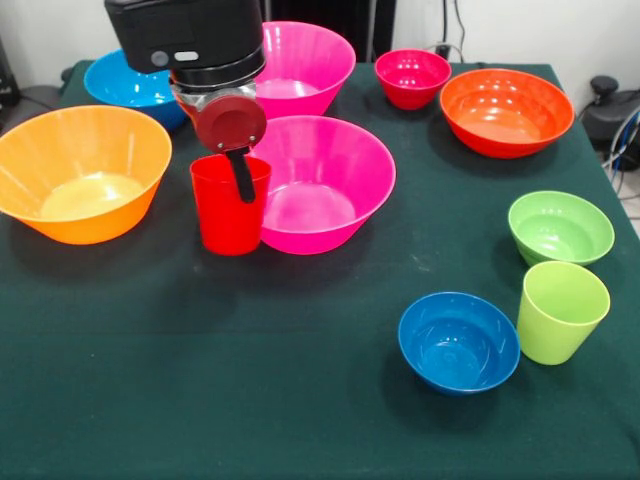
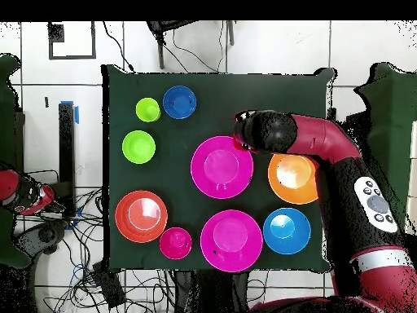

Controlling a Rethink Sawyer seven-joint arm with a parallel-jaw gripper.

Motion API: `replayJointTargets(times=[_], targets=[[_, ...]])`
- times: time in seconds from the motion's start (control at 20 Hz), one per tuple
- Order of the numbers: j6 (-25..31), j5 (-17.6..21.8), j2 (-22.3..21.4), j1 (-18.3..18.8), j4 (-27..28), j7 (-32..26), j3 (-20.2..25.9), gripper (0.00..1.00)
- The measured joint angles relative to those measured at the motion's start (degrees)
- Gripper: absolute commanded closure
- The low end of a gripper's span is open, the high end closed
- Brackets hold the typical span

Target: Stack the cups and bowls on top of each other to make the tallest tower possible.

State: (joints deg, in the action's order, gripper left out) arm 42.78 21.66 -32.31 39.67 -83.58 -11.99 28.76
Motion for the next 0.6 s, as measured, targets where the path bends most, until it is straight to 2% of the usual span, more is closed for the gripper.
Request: replayJointTargets(times=[0.45, 0.6], targets=[[-9.2, -0.2, -0.8, -0.4, -5.8, 0.0, 0.0, 1.00], [-14.7, -0.2, 0.0, -0.8, -7.4, 0.0, 0.0, 1.00]])
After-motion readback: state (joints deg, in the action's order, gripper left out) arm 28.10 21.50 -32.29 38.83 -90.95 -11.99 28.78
